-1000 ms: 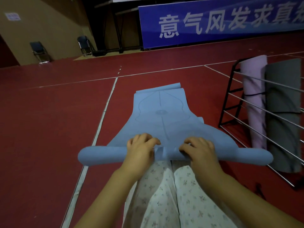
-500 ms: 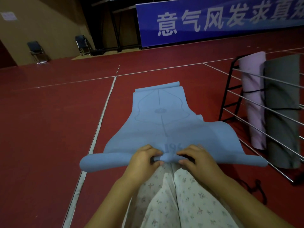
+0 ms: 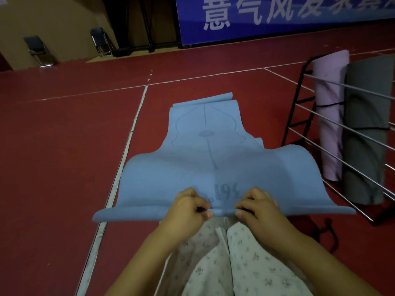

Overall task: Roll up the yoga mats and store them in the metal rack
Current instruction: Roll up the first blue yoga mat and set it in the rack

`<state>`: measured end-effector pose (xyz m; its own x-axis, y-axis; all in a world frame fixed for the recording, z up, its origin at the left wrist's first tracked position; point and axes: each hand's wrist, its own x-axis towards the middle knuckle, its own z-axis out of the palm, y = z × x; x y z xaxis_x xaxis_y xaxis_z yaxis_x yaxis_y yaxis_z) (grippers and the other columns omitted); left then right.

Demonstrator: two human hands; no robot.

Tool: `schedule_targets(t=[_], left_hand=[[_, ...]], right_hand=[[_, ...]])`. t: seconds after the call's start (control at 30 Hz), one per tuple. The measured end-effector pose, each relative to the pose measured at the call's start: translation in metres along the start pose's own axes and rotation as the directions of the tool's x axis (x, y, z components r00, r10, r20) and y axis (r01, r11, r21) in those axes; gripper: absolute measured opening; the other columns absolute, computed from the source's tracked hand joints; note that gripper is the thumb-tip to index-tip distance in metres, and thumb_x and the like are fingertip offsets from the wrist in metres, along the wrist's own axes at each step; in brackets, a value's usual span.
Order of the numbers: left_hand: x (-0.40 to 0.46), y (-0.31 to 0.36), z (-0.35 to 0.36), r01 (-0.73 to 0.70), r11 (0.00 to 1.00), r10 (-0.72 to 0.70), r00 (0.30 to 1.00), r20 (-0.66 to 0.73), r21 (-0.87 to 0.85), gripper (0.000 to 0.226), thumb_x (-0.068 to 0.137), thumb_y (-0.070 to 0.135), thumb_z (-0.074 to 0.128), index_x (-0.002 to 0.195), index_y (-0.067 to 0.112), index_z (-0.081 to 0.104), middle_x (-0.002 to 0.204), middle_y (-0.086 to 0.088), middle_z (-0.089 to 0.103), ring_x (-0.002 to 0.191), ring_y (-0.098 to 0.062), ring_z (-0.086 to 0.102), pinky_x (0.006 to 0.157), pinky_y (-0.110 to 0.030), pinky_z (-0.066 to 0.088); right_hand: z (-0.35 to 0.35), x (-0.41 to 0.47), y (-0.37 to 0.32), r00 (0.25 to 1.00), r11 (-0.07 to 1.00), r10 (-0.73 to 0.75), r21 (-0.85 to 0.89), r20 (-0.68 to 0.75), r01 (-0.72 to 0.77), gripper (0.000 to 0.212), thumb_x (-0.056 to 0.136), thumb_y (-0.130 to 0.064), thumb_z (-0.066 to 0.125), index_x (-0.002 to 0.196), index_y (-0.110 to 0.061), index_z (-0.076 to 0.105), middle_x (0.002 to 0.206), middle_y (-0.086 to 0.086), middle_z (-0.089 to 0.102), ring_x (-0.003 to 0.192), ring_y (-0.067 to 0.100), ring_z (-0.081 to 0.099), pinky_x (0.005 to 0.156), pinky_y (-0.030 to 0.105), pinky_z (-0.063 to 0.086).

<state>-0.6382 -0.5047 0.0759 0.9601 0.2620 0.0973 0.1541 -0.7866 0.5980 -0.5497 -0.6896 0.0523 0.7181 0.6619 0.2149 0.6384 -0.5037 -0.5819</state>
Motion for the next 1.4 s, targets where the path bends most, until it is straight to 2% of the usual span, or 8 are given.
schedule_targets(t=[0.23, 0.37, 0.57, 0.7, 0.9, 1.03, 1.17, 1.4], left_hand=[[0.01, 0.003, 0.006, 0.027, 0.99, -0.019, 0.998, -0.054, 0.135, 0.017, 0.088, 0.027, 0.063, 0.102, 0.02, 0.069, 0.097, 0.0, 0.057, 0.097, -0.017, 0.055, 0.07, -0.015, 0.03], [0.014, 0.001, 0.006, 0.042, 0.996, -0.032, 0.992, -0.121, 0.077, 0.022, 0.085, 0.026, 0.064, 0.102, 0.023, 0.051, 0.083, 0.01, 0.051, 0.081, -0.015, 0.051, 0.064, -0.024, 0.032], [0.015, -0.009, 0.008, -0.113, 0.984, 0.133, 0.979, -0.151, 0.135, 0.009, 0.08, 0.026, 0.072, 0.087, 0.022, 0.07, 0.088, 0.007, 0.043, 0.091, -0.017, 0.045, 0.08, -0.032, 0.04], [0.011, -0.021, 0.001, -0.277, 0.912, 0.31, 0.949, -0.065, 0.301, 0.036, 0.061, 0.051, 0.069, 0.09, 0.031, 0.066, 0.09, 0.008, 0.046, 0.089, -0.013, 0.043, 0.08, -0.031, 0.023], [0.018, -0.018, 0.002, -0.323, 0.869, 0.36, 0.932, -0.032, 0.376, 0.031, 0.056, 0.045, 0.066, 0.083, 0.028, 0.066, 0.088, 0.007, 0.051, 0.087, -0.012, 0.042, 0.072, -0.026, 0.02], [0.018, -0.021, 0.004, -0.306, 0.898, 0.345, 0.936, -0.074, 0.317, 0.025, 0.067, 0.045, 0.055, 0.079, 0.027, 0.068, 0.083, 0.007, 0.05, 0.083, -0.009, 0.04, 0.071, -0.027, 0.025], [0.02, -0.022, 0.002, -0.299, 0.909, 0.334, 0.939, -0.079, 0.289, 0.027, 0.067, 0.046, 0.058, 0.081, 0.027, 0.069, 0.083, 0.008, 0.046, 0.084, -0.007, 0.038, 0.074, -0.021, 0.025], [0.03, -0.022, -0.008, -0.314, 0.91, 0.329, 0.944, -0.01, 0.269, 0.035, 0.071, 0.049, 0.064, 0.091, 0.022, 0.075, 0.087, 0.009, 0.035, 0.087, -0.012, 0.037, 0.079, -0.019, 0.018]], right_hand=[[-0.004, 0.019, 0.006, 0.999, 1.0, -0.004, 0.019, 0.053, 0.003, 0.011, 0.088, -0.024, 0.064, 0.095, -0.024, 0.072, 0.086, -0.01, 0.06, 0.087, 0.008, 0.054, 0.083, 0.025, 0.04], [-0.003, 0.023, 0.007, 1.0, 0.997, -0.001, 0.081, -0.014, 0.002, 0.008, 0.084, -0.02, 0.068, 0.082, -0.024, 0.062, 0.077, -0.009, 0.061, 0.076, 0.006, 0.054, 0.072, 0.021, 0.04], [0.005, 0.026, 0.012, 0.996, 1.0, 0.004, 0.024, -0.092, -0.002, 0.008, 0.083, -0.018, 0.071, 0.076, -0.018, 0.066, 0.079, -0.009, 0.045, 0.084, 0.014, 0.047, 0.077, 0.03, 0.039], [0.0, 0.036, 0.01, 0.998, 0.996, 0.065, 0.057, -0.01, -0.064, 0.009, 0.084, -0.021, 0.07, 0.076, -0.023, 0.067, 0.082, -0.009, 0.043, 0.089, 0.013, 0.046, 0.079, 0.025, 0.037], [0.006, 0.029, 0.006, 0.968, 0.94, -0.198, -0.309, -0.153, 0.144, 0.018, 0.075, -0.019, 0.064, 0.057, -0.019, 0.064, 0.066, -0.002, 0.052, 0.062, 0.019, 0.055, 0.064, 0.031, 0.04], [0.004, 0.012, 0.007, 0.944, 0.83, -0.316, -0.511, -0.098, 0.224, 0.015, 0.062, -0.022, 0.082, 0.068, -0.019, 0.069, 0.071, -0.005, 0.06, 0.067, 0.017, 0.059, 0.092, 0.04, 0.032], [0.003, 0.006, 0.004, 0.97, 0.802, -0.241, -0.567, -0.023, 0.186, 0.052, 0.036, -0.039, 0.093, 0.08, -0.019, 0.074, 0.072, -0.006, 0.061, 0.064, 0.016, 0.061, 0.11, 0.047, 0.016], [0.004, 0.011, 0.008, 0.96, 0.892, -0.247, -0.416, -0.128, 0.175, 0.036, 0.05, -0.021, 0.093, 0.078, -0.017, 0.07, 0.067, -0.006, 0.06, 0.06, 0.014, 0.06, 0.106, 0.042, 0.027]])
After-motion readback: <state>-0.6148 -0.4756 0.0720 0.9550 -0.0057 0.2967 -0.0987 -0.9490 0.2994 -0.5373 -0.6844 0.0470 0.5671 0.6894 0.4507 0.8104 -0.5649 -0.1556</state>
